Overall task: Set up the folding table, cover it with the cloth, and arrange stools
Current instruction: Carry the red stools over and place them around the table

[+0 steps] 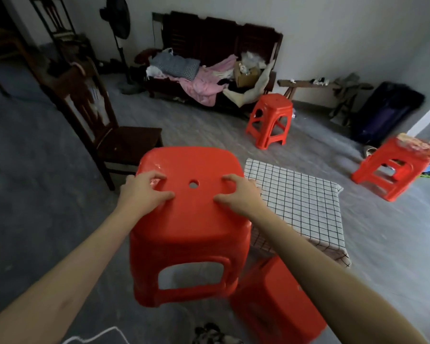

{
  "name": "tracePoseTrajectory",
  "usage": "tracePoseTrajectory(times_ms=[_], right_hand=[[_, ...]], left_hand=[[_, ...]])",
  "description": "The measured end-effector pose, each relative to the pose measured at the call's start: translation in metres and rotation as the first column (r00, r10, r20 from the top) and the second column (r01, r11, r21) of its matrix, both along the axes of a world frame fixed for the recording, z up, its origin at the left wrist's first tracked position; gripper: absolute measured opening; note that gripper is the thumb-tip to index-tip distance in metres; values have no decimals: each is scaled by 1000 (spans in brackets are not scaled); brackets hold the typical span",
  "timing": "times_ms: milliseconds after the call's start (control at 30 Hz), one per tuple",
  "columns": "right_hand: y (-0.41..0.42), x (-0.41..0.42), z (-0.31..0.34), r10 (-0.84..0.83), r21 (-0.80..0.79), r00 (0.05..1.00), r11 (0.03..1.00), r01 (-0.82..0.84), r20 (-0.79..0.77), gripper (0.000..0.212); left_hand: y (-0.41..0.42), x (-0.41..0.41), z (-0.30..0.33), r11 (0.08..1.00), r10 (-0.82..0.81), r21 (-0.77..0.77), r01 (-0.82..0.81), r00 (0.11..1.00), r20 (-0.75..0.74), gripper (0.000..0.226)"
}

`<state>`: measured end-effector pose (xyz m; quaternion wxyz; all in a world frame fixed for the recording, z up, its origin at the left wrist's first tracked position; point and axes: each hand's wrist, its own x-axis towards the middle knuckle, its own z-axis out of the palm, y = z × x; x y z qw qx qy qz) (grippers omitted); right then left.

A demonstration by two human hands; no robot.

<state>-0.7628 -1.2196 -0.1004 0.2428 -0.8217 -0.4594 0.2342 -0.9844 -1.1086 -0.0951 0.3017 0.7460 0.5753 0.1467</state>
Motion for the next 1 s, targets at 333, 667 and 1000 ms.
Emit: tracePoseTrajectory(times_ms=[333,667,1000], right_hand=[[107,5,-24,-60,-34,994,998,57,-91,65],[238,63,-24,-131,-36,984,991,127,-125,59],[324,102,-29,-204,-59,959,979,197,-196,71]], left_hand=[[110,8,-9,999,-46,-34,43,994,-101,56],[258,72,-4,993,-113,-42,108,983,-144,58],[354,115,-13,990,-135,-52,131,988,-75,47]])
